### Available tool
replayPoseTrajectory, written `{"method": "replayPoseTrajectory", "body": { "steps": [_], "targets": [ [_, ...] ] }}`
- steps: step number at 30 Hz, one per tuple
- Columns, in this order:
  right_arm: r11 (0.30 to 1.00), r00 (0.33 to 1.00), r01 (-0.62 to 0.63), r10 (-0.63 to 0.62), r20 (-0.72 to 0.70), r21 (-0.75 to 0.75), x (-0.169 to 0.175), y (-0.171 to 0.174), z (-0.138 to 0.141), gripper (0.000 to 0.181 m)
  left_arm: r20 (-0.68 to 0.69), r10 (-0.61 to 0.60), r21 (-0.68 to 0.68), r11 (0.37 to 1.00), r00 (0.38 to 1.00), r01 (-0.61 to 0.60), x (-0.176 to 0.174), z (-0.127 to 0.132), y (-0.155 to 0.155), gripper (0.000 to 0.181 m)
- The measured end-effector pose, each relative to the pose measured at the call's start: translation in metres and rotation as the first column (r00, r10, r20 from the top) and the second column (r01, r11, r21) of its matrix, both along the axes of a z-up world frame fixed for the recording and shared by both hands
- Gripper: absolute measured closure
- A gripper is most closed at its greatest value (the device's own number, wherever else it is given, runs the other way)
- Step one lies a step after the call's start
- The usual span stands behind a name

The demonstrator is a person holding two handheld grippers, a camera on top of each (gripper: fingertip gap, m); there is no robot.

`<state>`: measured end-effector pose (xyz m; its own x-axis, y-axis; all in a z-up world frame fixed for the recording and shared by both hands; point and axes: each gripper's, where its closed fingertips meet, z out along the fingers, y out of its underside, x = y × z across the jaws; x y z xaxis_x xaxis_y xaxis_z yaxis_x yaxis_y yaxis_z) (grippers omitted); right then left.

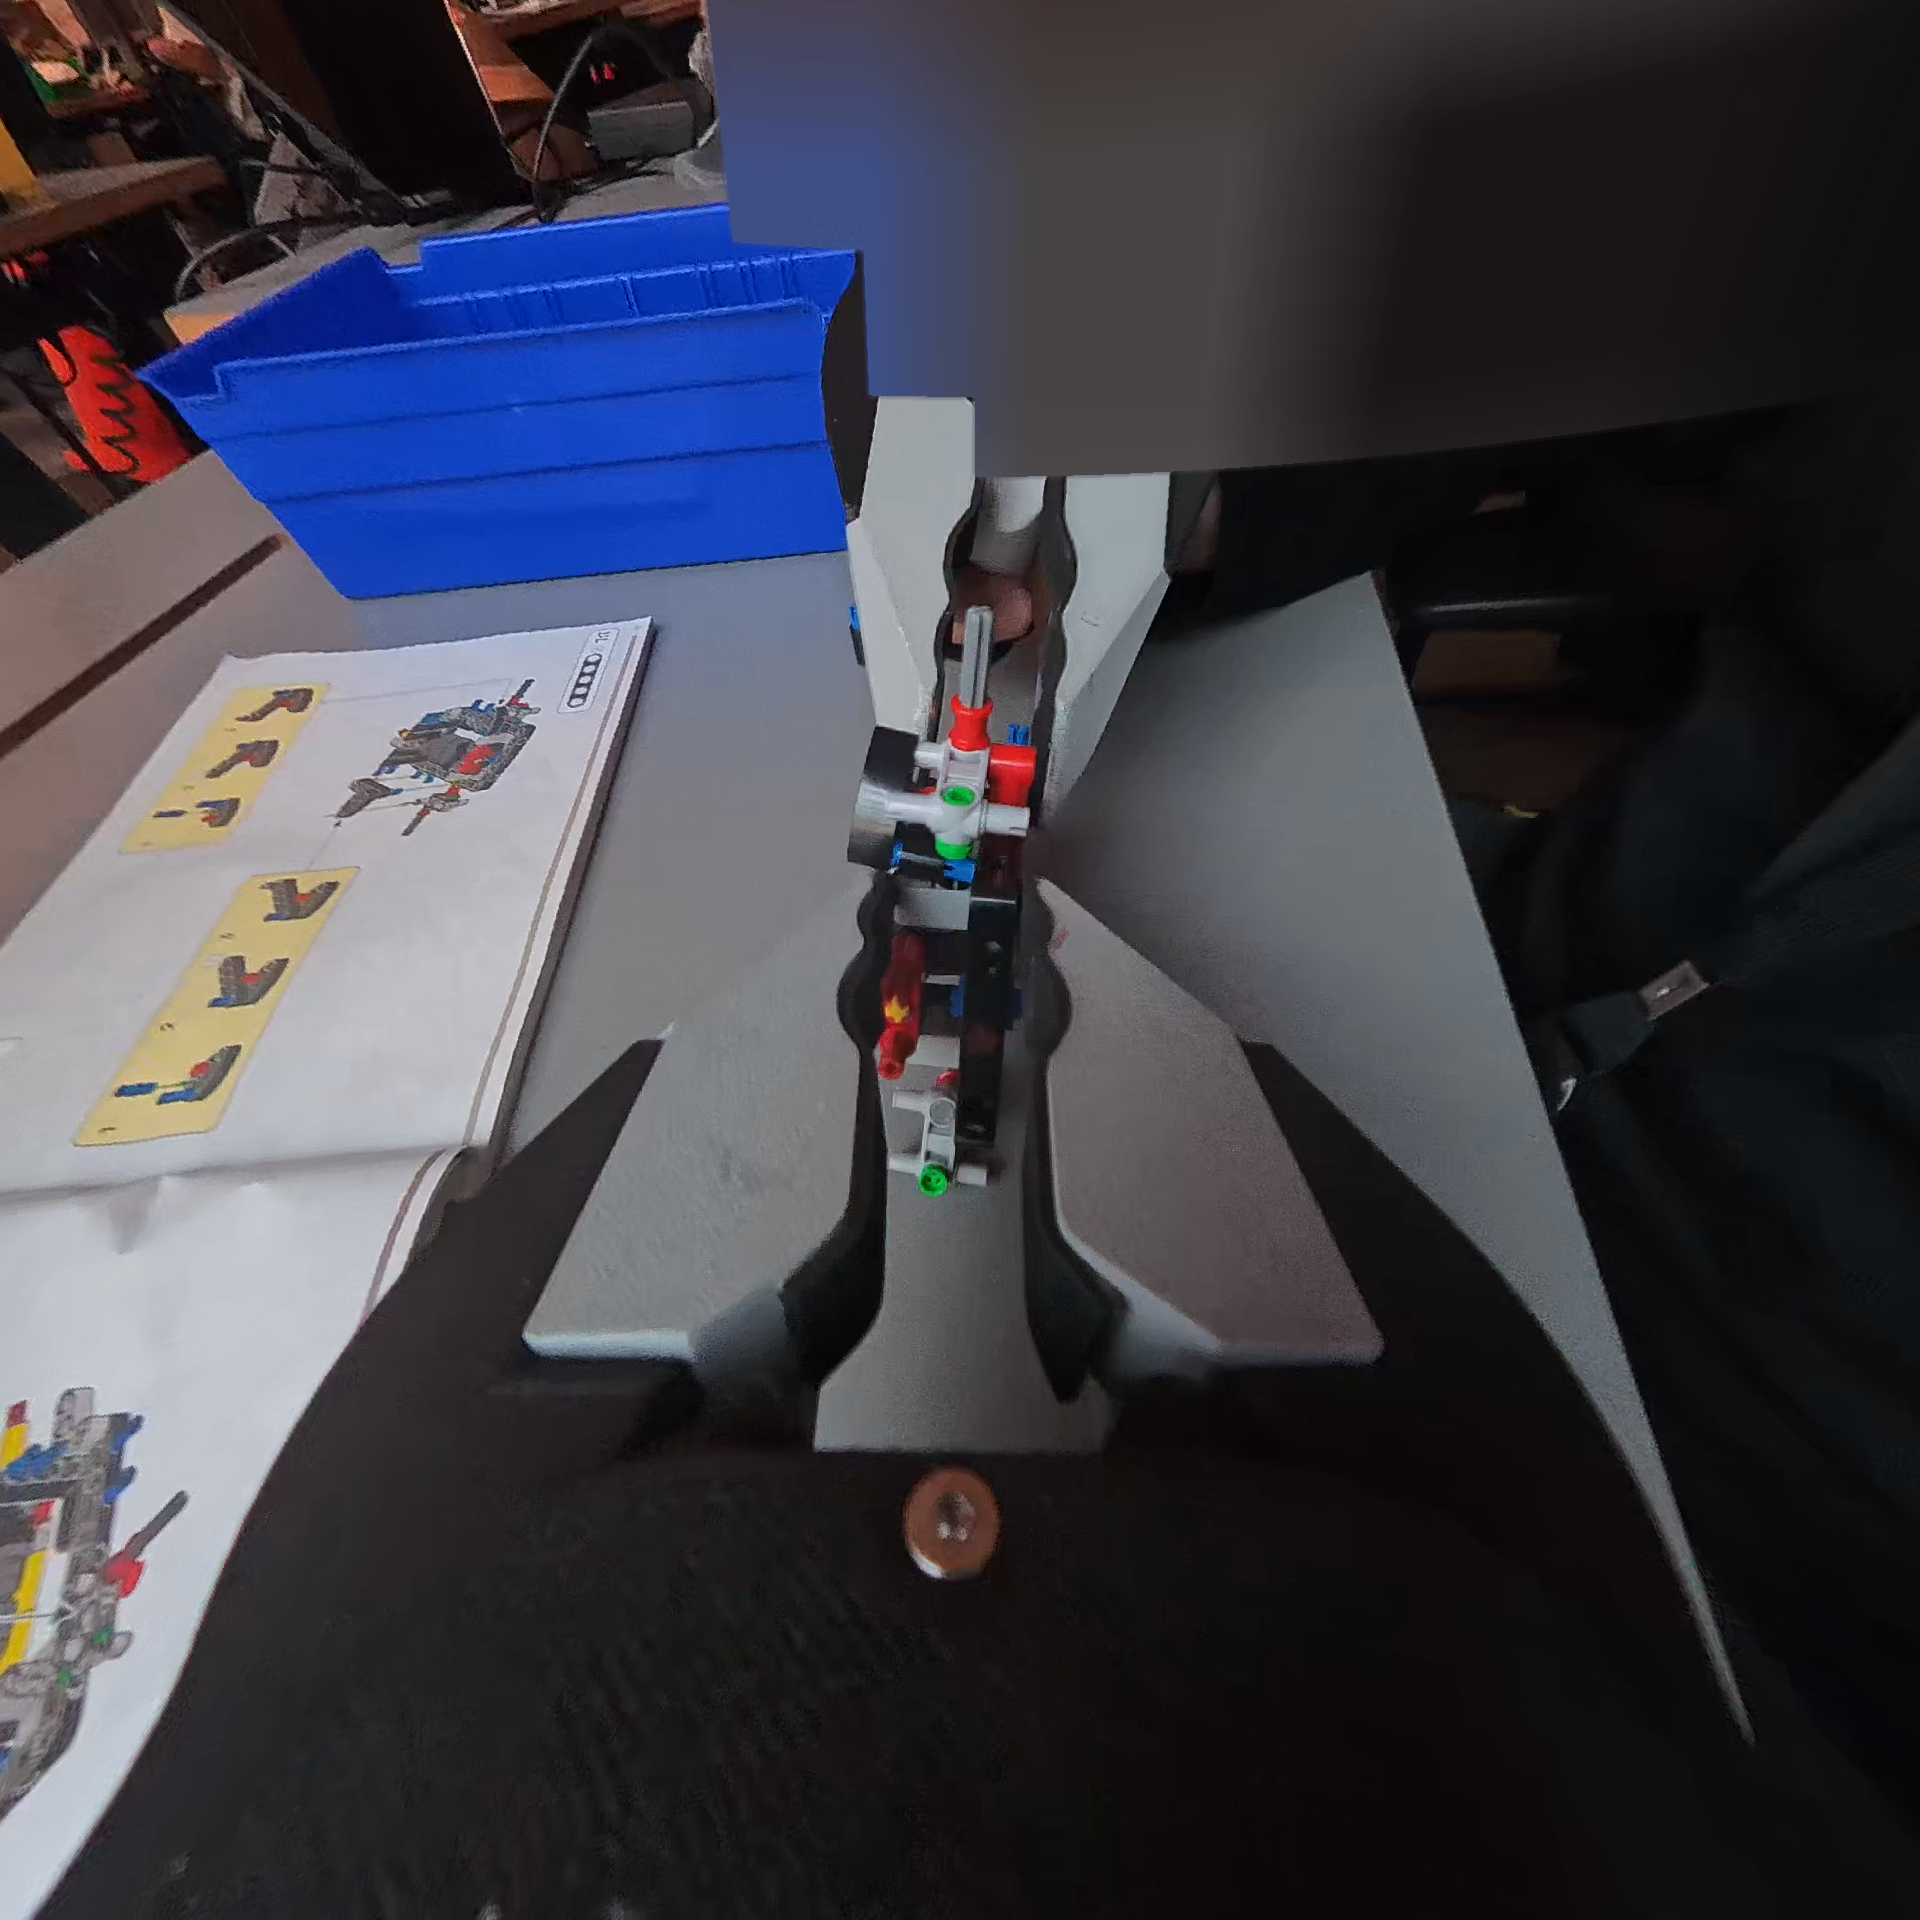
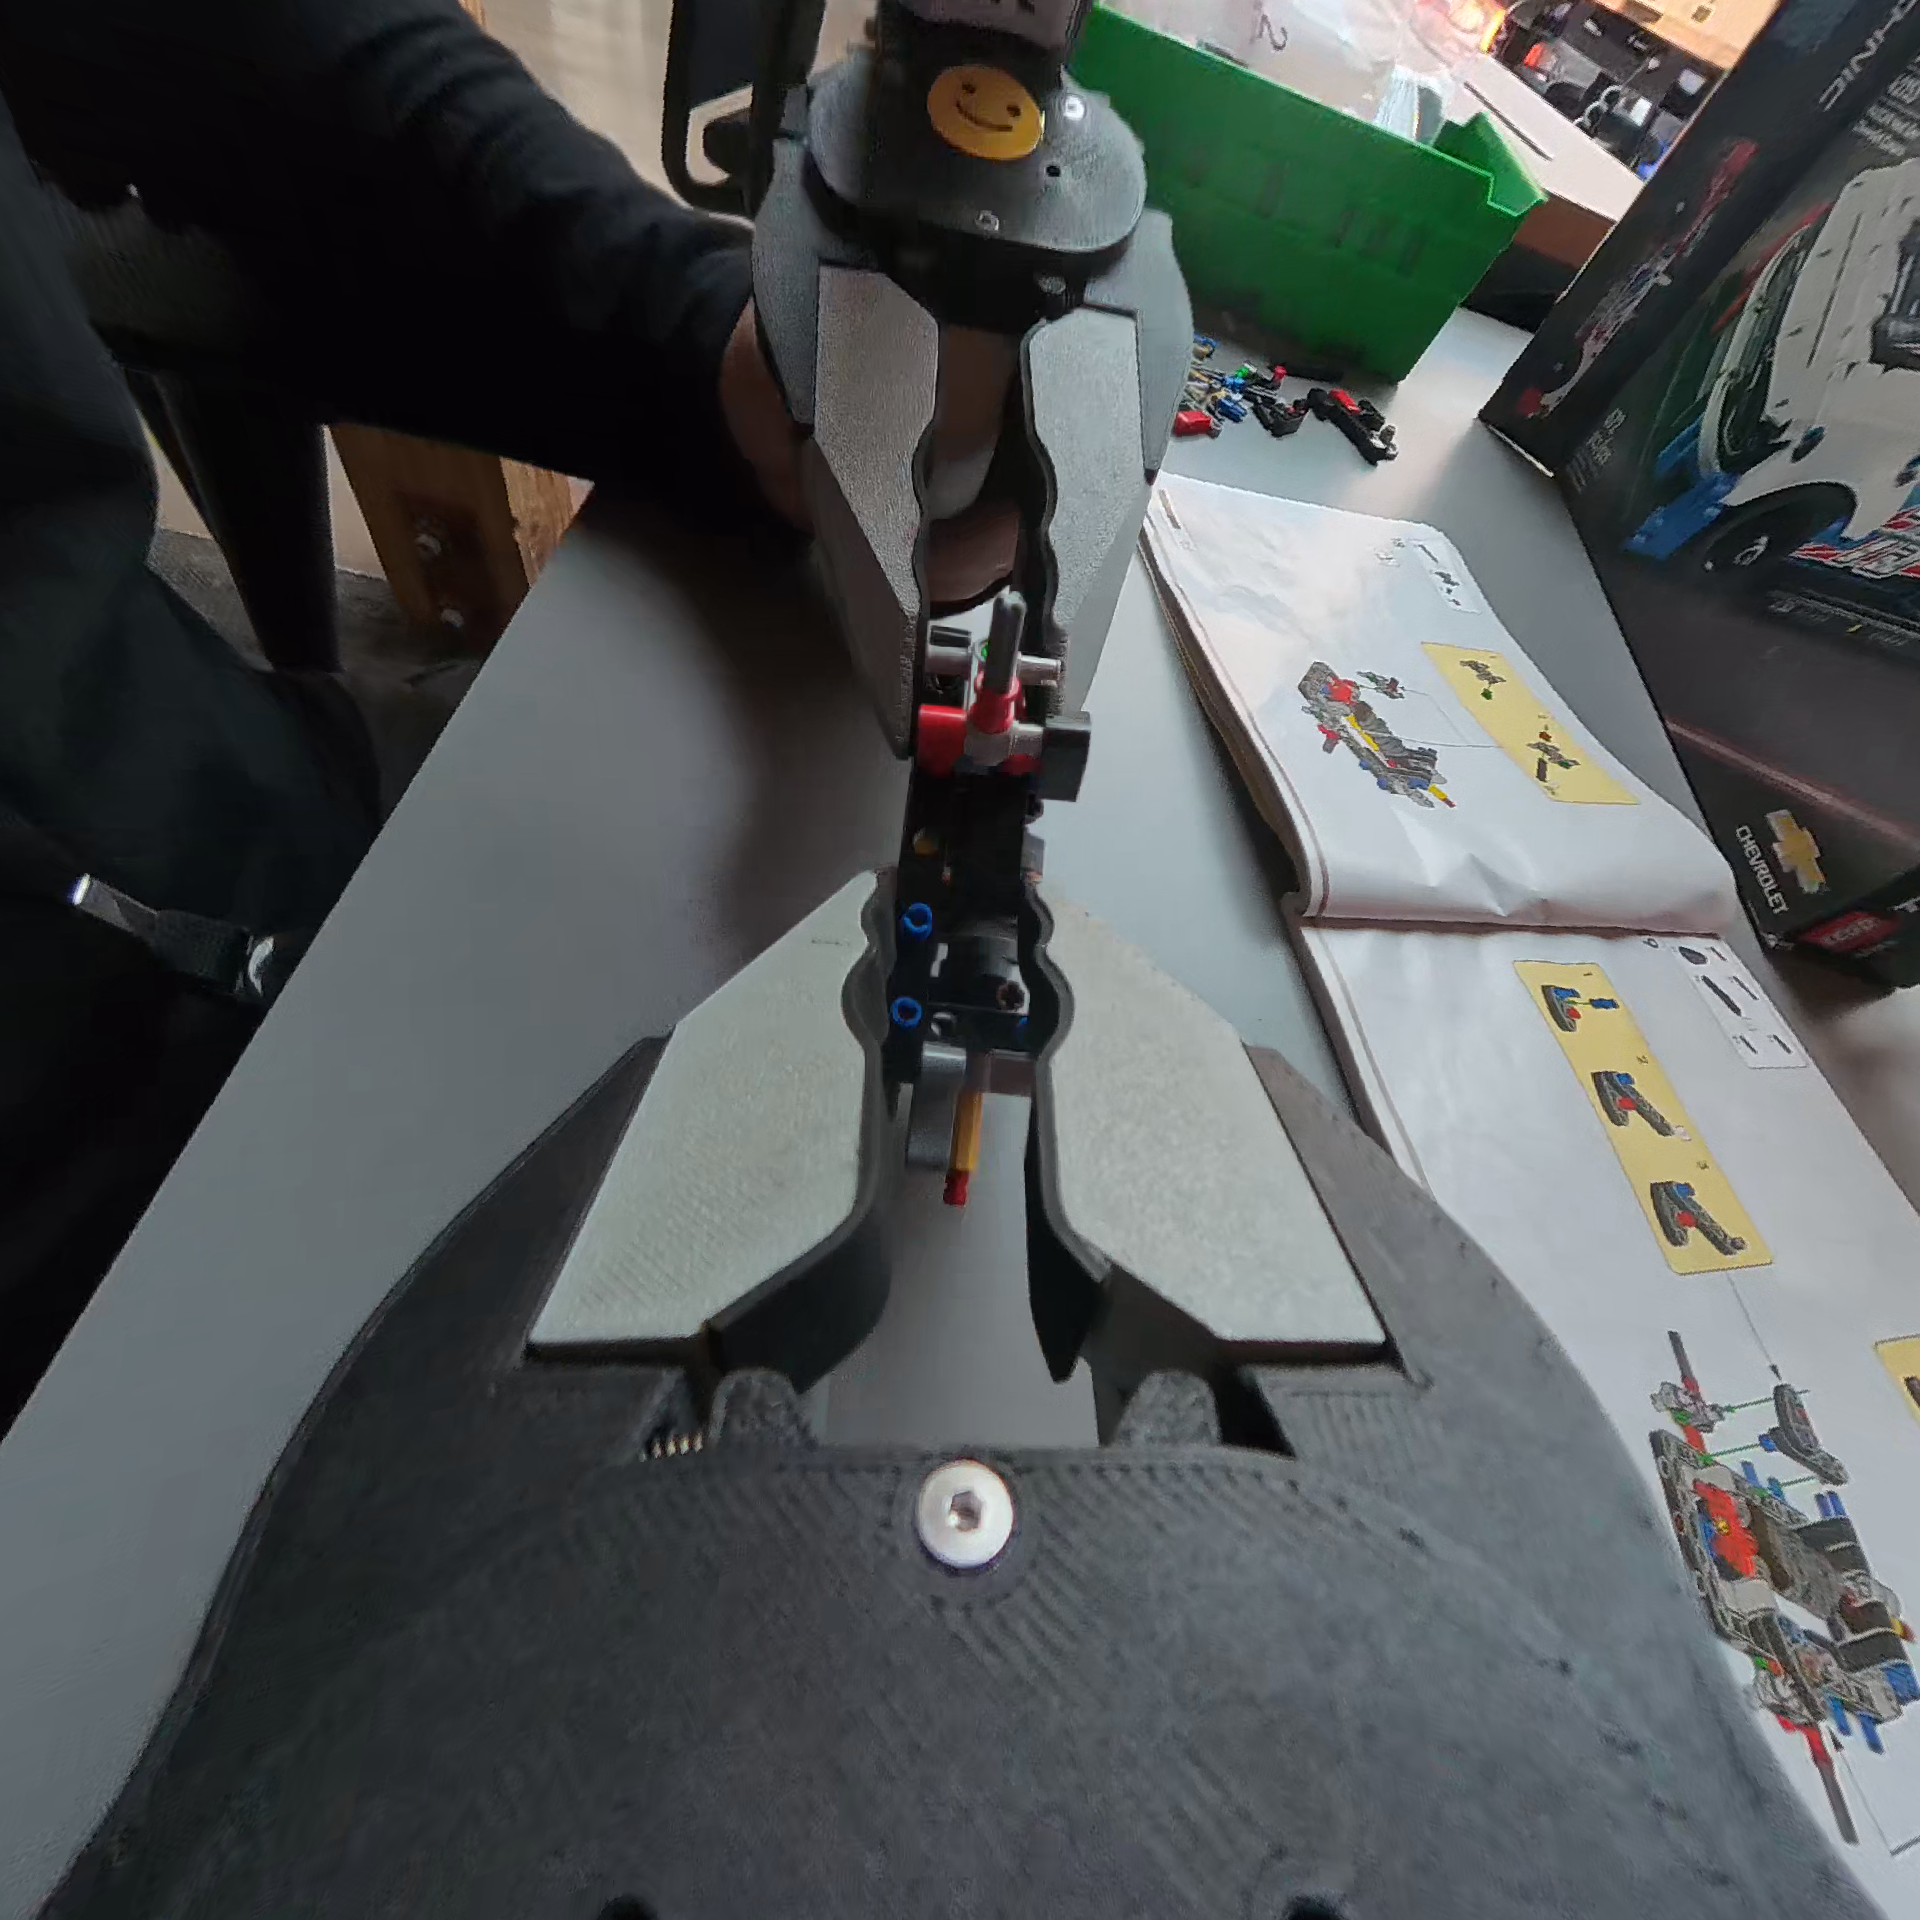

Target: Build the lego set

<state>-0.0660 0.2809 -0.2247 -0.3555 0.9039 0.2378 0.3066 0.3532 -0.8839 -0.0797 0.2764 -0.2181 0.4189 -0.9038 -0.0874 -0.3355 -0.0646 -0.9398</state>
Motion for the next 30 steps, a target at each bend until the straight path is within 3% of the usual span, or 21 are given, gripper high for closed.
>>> {"method": "replayPoseTrajectory", "body": {
  "steps": [4, 7, 10, 13, 16, 18, 20, 25, 30],
  "targets": [
    [0.981, 0.999, 0.010, -0.003, -0.036, 0.192, 0.006, -0.004, -0.005, 0.162, -0.171, 0.032, 0.182, 0.983, 0.985, 0.000, 0.004, -0.003, -0.008, 0.161],
    [0.922, 0.998, 0.030, -0.008, -0.059, 0.387, 0.009, -0.007, -0.010, 0.161, -0.283, 0.104, 0.323, 0.947, 0.953, -0.007, 0.006, -0.009, -0.014, 0.161],
    [0.870, 0.999, 0.031, -0.021, -0.026, 0.493, 0.016, -0.007, -0.025, 0.155, -0.342, 0.149, 0.368, 0.930, 0.928, -0.014, 0.009, -0.018, -0.021, 0.157],
    [0.888, 1.000, -0.002, -0.008, 0.021, 0.460, 0.027, -0.015, -0.034, 0.156, -0.412, 0.081, 0.259, 0.965, 0.908, 0.031, 0.014, -0.040, -0.034, 0.151],
    [0.918, 0.999, -0.017, -0.003, 0.049, 0.396, 0.039, -0.021, -0.037, 0.158, -0.495, 0.091, 0.243, 0.969, 0.864, 0.037, 0.010, -0.056, -0.038, 0.150],
    [0.941, 0.997, -0.013, -0.013, 0.073, 0.339, 0.046, -0.023, -0.038, 0.181, -0.483, 0.108, 0.243, 0.970, 0.869, 0.014, 0.009, -0.055, -0.039, 0.154],
    [0.963, 0.994, 0.028, -0.055, 0.094, 0.270, 0.048, -0.018, -0.035, 0.181, -0.457, 0.116, 0.197, 0.980, 0.882, -0.027, 0.007, -0.051, -0.039, 0.164],
    [0.998, 0.962, 0.037, -0.048, 0.269, 0.043, 0.044, -0.019, -0.026, 0.181, -0.369, 0.122, -0.010, 0.991, 0.921, -0.135, 0.010, -0.048, -0.037, 0.140],
    [0.992, 0.917, -0.076, 0.032, 0.397, 0.096, 0.030, -0.022, -0.029, 0.181, -0.363, 0.147, -0.044, 0.984, 0.920, -0.174, 0.009, -0.046, -0.024, 0.142]
  ]
}}
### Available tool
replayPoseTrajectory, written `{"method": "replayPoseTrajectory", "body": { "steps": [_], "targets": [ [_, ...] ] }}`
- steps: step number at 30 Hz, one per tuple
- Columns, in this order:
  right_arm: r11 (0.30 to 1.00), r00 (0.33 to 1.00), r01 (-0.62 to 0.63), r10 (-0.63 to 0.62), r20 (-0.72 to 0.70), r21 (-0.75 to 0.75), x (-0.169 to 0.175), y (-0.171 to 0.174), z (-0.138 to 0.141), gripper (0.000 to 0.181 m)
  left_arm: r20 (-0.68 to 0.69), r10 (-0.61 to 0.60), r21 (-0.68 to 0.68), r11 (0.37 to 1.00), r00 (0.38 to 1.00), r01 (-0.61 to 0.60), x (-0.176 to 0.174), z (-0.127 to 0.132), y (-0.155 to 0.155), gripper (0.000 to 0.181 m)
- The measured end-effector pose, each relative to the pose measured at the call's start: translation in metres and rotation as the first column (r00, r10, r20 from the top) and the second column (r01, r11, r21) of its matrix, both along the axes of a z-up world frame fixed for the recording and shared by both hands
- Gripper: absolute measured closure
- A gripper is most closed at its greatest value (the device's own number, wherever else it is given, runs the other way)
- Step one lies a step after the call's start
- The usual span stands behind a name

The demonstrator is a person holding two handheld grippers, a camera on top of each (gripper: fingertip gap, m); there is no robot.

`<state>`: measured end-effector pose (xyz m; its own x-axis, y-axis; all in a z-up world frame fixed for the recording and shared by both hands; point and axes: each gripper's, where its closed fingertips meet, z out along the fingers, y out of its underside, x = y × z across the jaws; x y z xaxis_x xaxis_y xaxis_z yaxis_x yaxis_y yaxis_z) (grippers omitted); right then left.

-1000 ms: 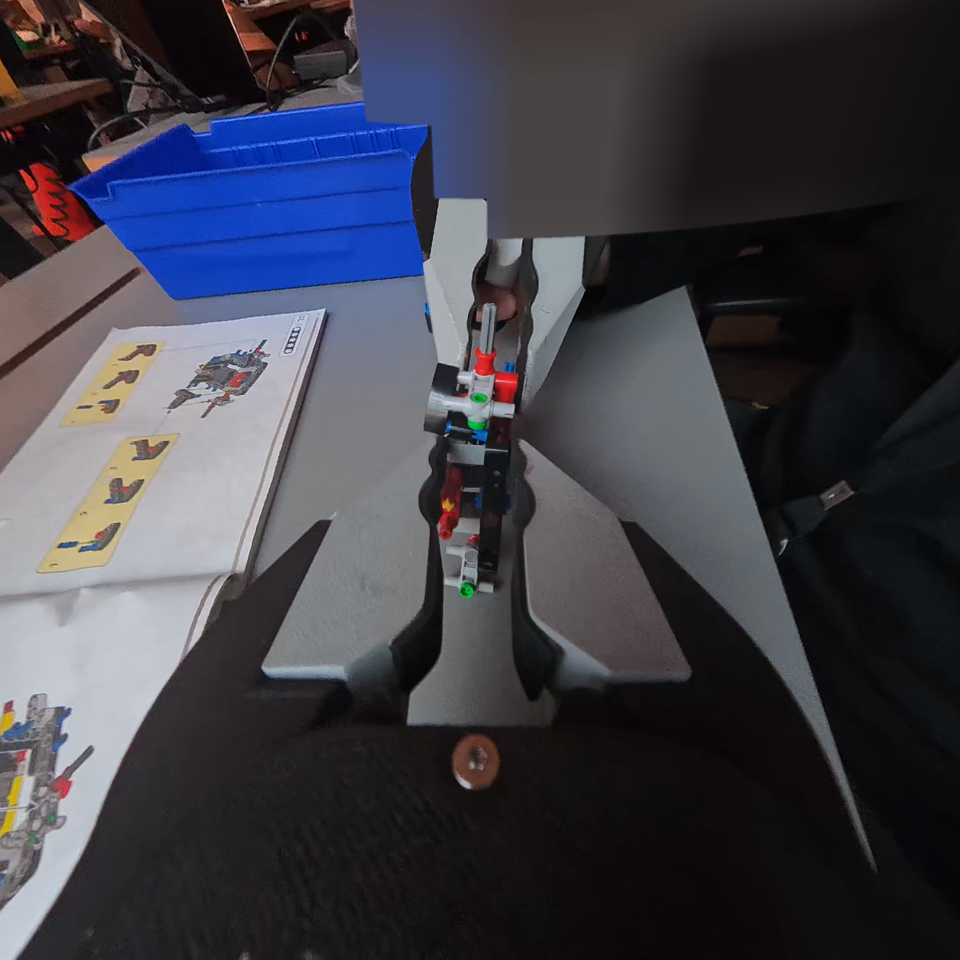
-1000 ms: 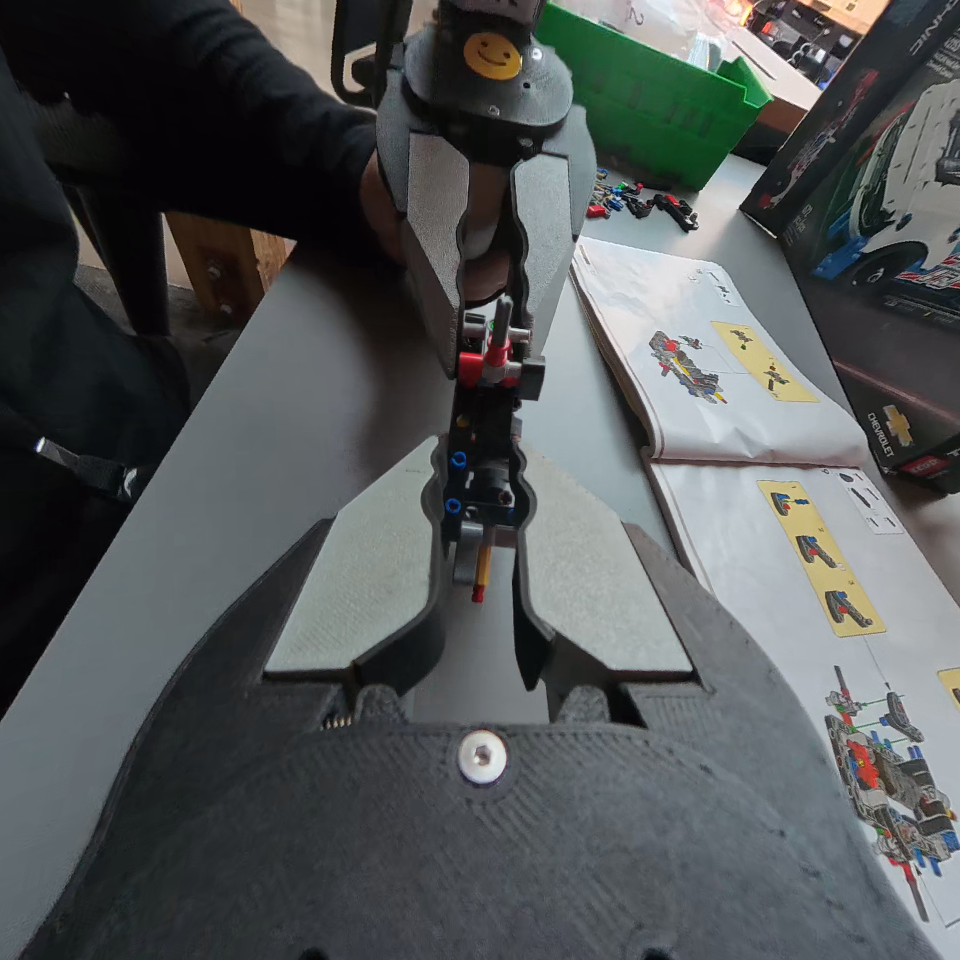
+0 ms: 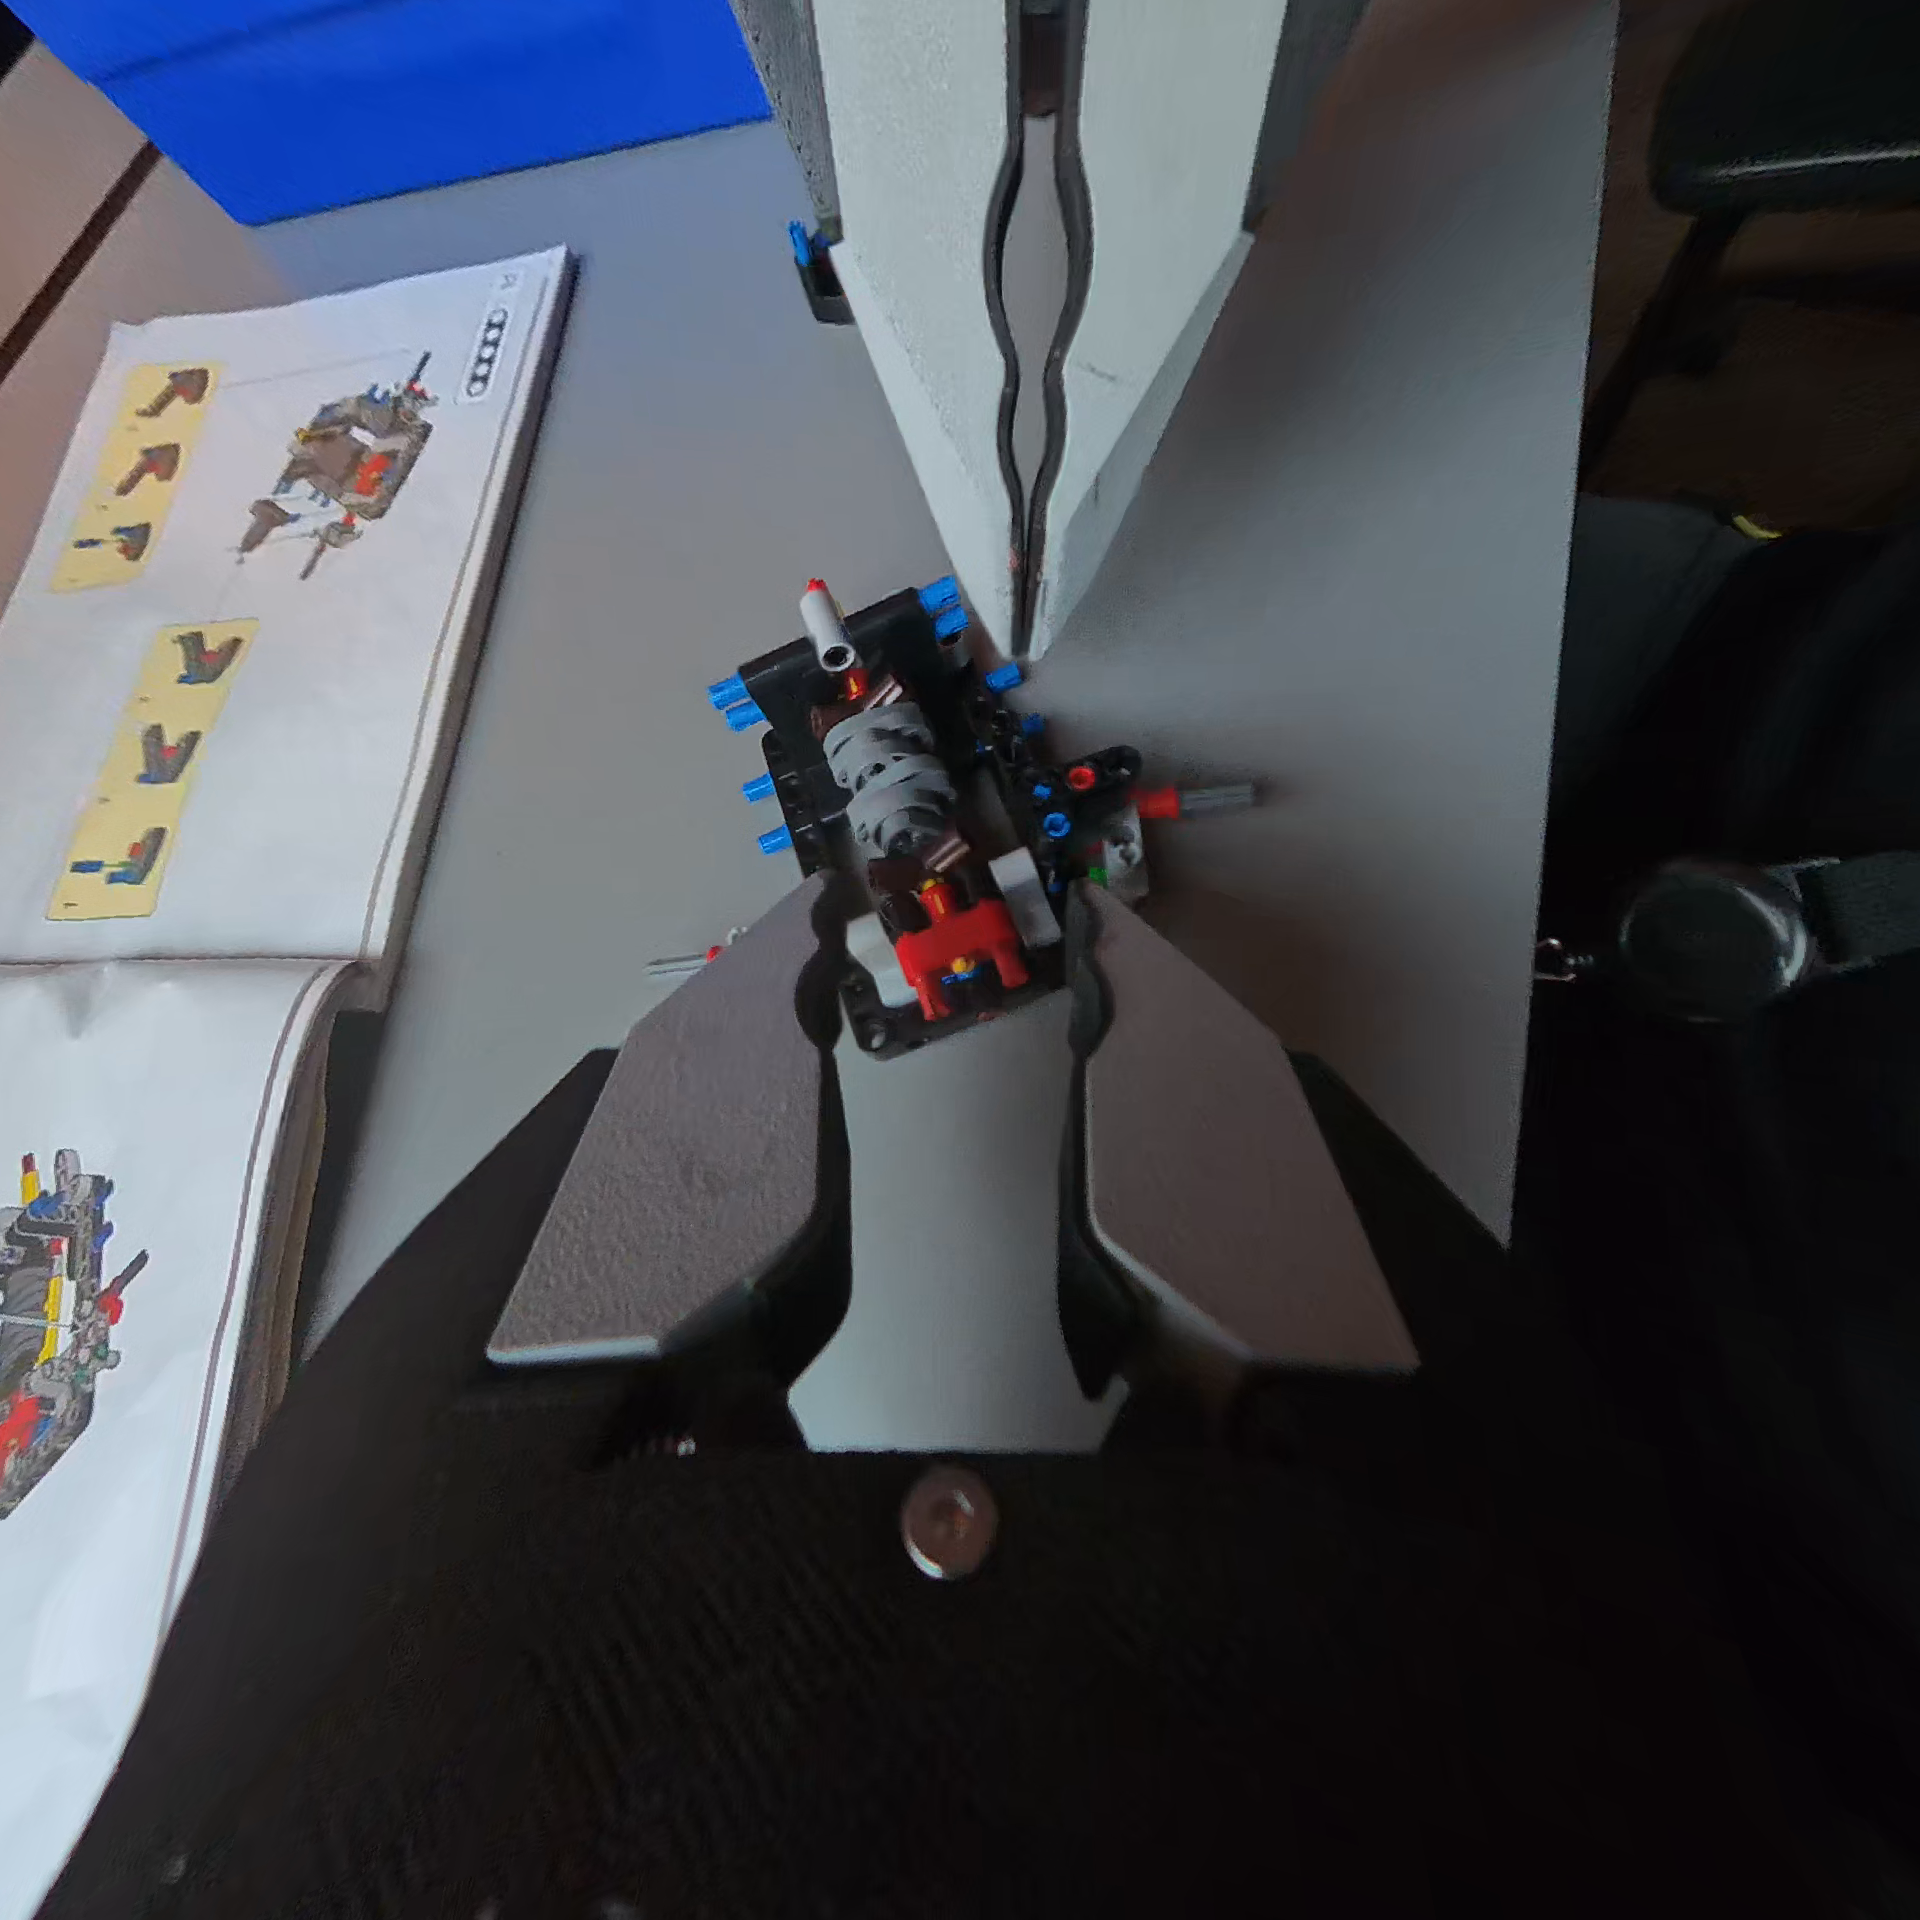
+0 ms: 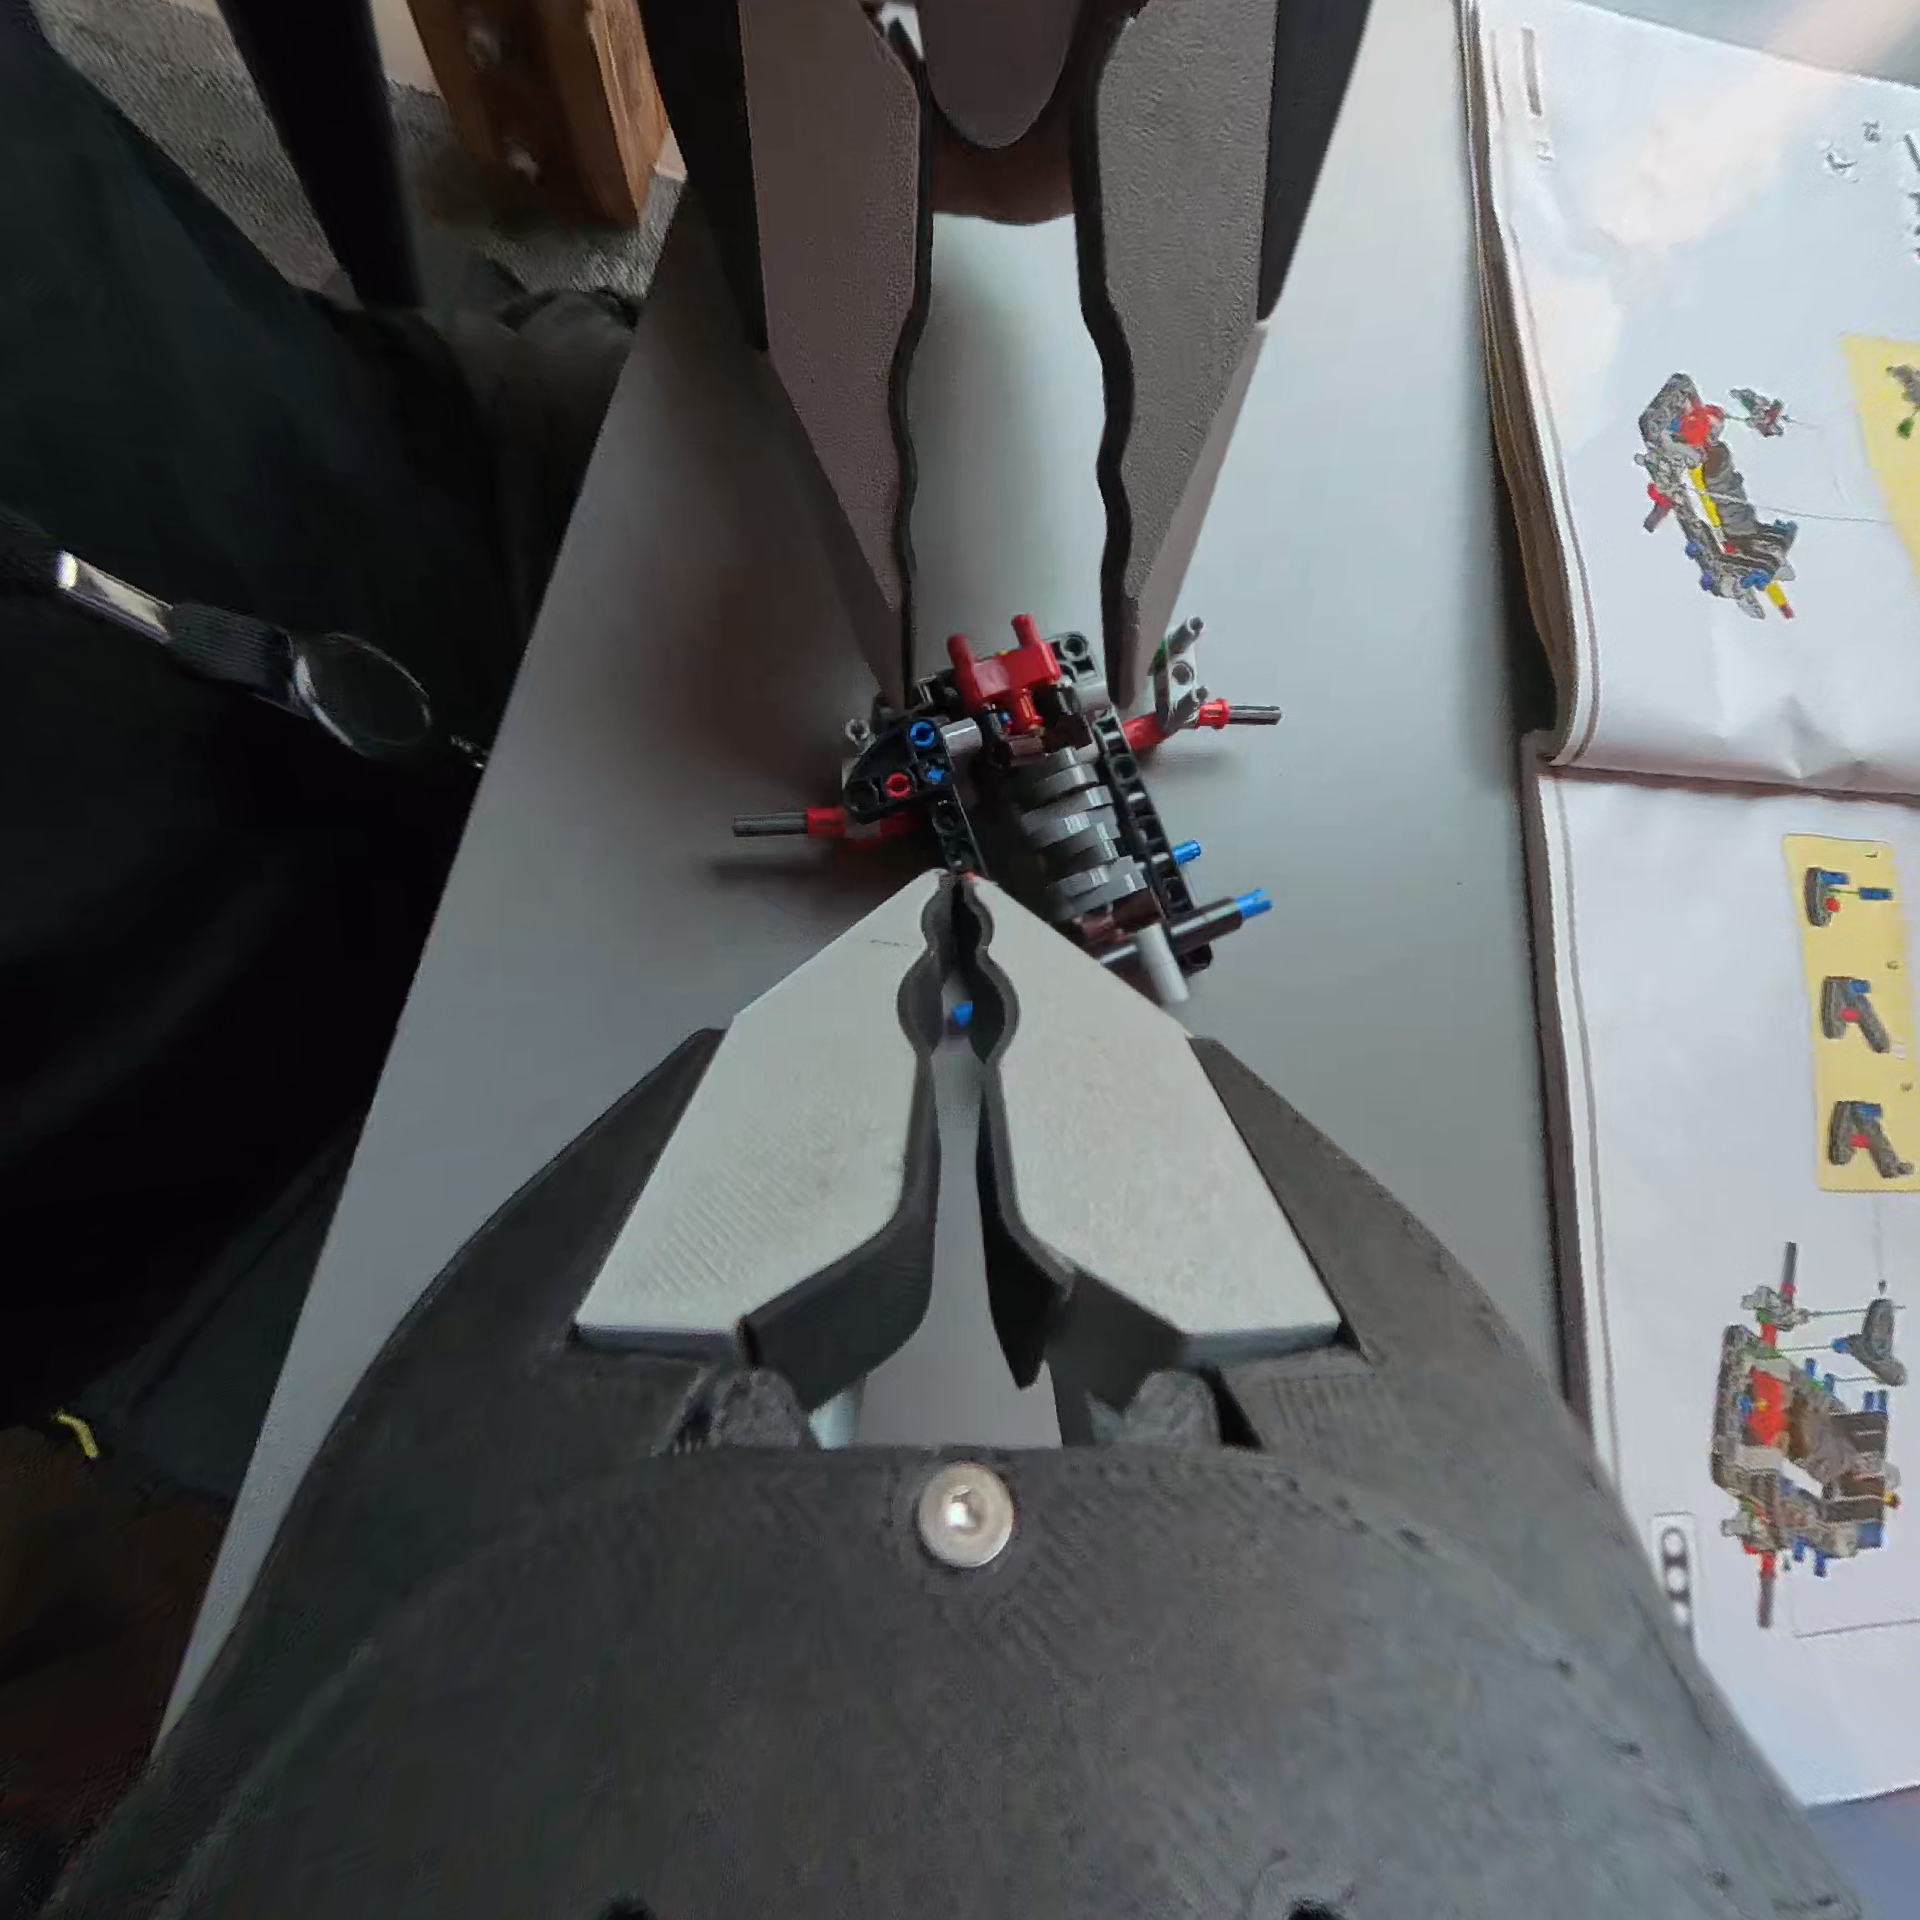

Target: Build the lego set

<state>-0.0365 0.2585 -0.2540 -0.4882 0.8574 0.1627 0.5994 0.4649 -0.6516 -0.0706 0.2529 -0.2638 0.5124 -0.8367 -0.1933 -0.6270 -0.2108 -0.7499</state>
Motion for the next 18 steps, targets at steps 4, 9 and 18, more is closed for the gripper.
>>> {"method": "replayPoseTrajectory", "body": {
  "steps": [4, 9, 18],
  "targets": [
    [0.996, 0.997, -0.027, 0.021, 0.069, 0.080, -0.008, -0.001, -0.011, 0.181, 0.032, -0.028, -0.130, 0.991, 0.999, 0.032, 0.002, -0.010, 0.002, 0.138],
    [0.988, 0.998, -0.021, 0.012, 0.057, 0.154, -0.007, 0.004, -0.012, 0.181, 0.039, -0.056, -0.167, 0.984, 0.998, 0.061, 0.003, -0.017, 0.004, 0.139],
    [0.989, 0.993, -0.026, 0.009, 0.115, 0.146, -0.006, 0.007, -0.013, 0.181, 0.053, -0.125, -0.219, 0.967, 0.991, 0.134, 0.000, -0.017, 0.006, 0.143]
  ]
}}
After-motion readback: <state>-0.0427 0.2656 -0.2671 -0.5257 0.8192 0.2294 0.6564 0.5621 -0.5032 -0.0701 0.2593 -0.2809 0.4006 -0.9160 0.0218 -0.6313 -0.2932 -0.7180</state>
